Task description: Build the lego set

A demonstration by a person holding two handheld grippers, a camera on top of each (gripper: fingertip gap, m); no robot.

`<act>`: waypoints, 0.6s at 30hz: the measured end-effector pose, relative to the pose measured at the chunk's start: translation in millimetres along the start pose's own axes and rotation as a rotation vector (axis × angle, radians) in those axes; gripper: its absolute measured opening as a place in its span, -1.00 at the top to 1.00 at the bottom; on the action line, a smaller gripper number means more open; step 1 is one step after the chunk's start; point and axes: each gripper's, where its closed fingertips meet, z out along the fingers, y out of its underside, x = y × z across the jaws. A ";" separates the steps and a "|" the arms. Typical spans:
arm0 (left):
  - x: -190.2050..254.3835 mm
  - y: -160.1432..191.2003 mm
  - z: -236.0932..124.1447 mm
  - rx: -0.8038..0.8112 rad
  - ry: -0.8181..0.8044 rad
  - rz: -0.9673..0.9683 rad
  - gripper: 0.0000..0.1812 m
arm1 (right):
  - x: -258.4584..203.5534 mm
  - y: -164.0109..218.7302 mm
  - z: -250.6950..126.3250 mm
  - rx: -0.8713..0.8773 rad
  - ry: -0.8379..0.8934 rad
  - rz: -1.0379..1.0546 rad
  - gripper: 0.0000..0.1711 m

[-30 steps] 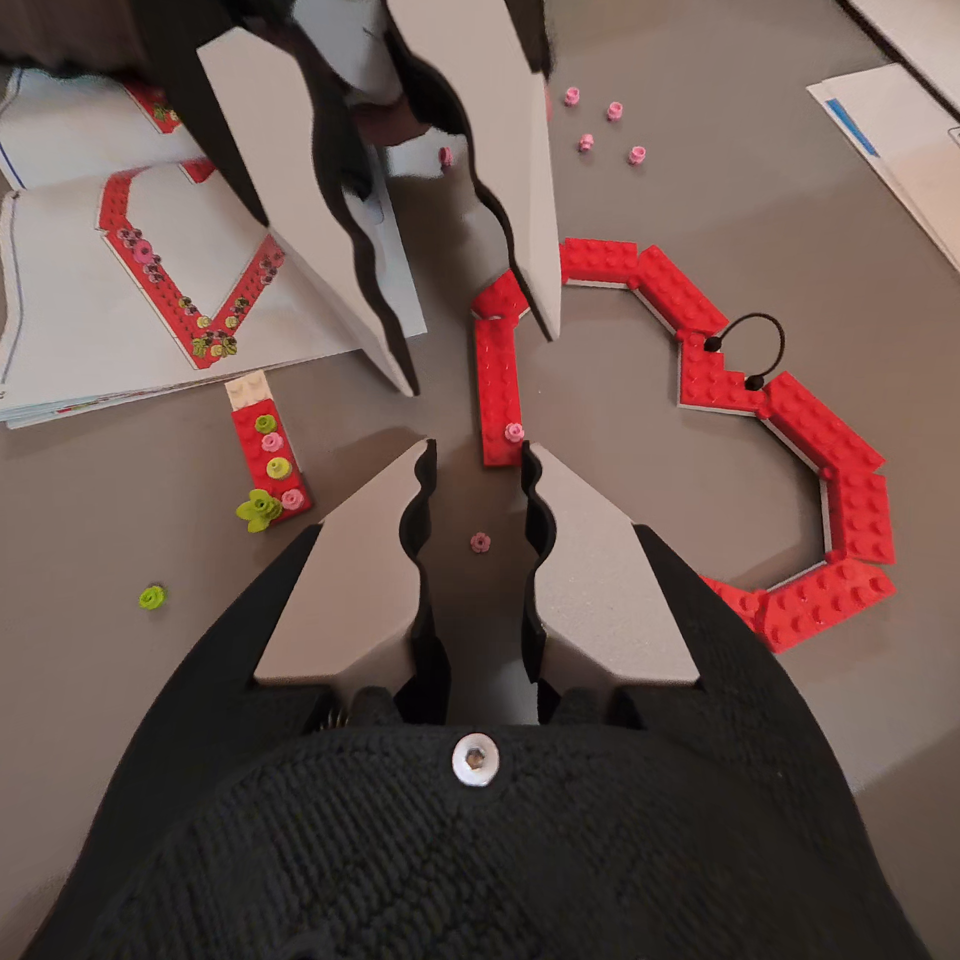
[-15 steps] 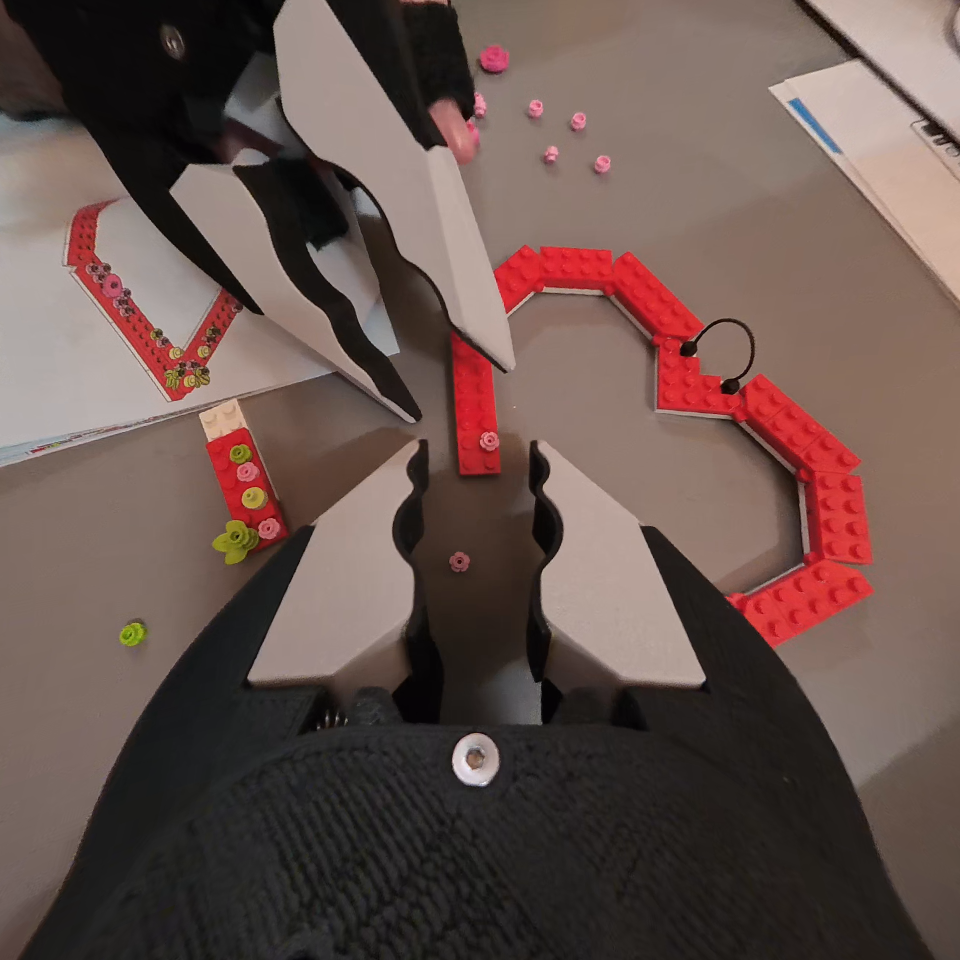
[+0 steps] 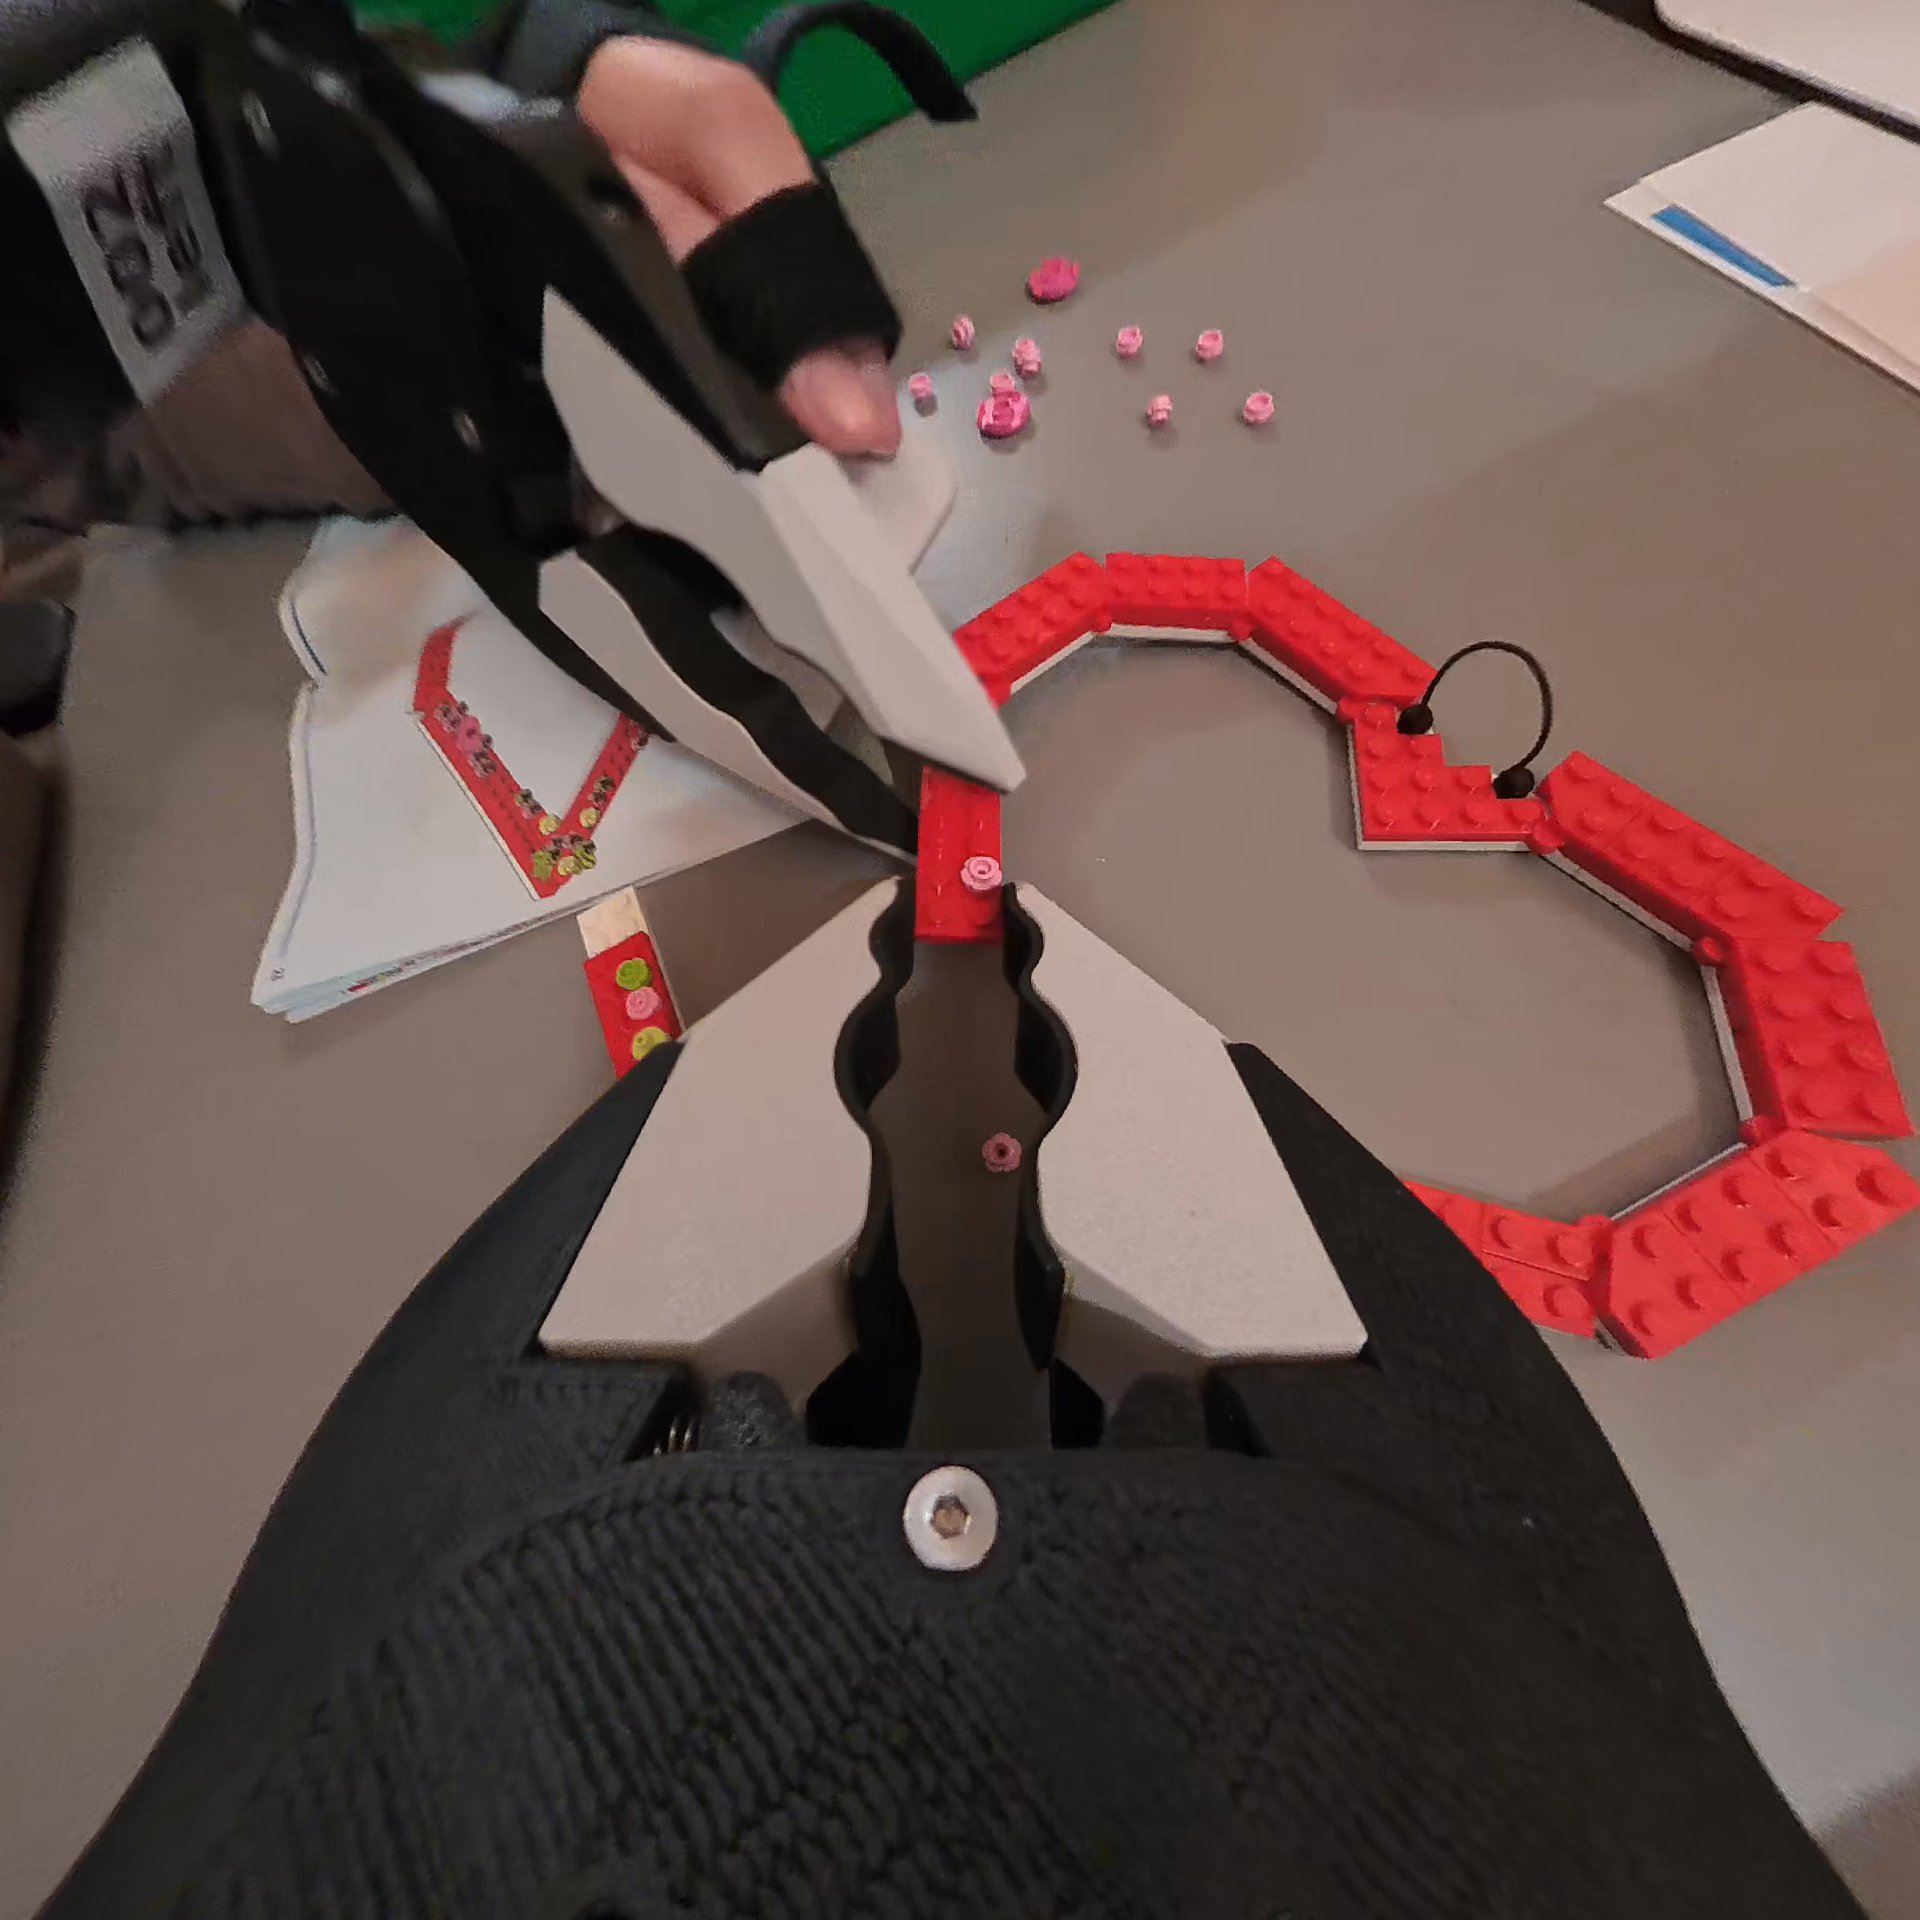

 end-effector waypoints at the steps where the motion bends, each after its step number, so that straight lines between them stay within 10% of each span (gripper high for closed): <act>1: -0.2 -1.8 -0.8 0.003 -0.028 0.057 0.76 | -0.3 -1.0 -1.4 0.010 -0.006 0.008 0.83; 18: 8.9 -0.4 4.7 -0.051 -0.151 0.270 0.92 | 6.1 40.6 -36.0 -0.146 0.048 -0.182 0.78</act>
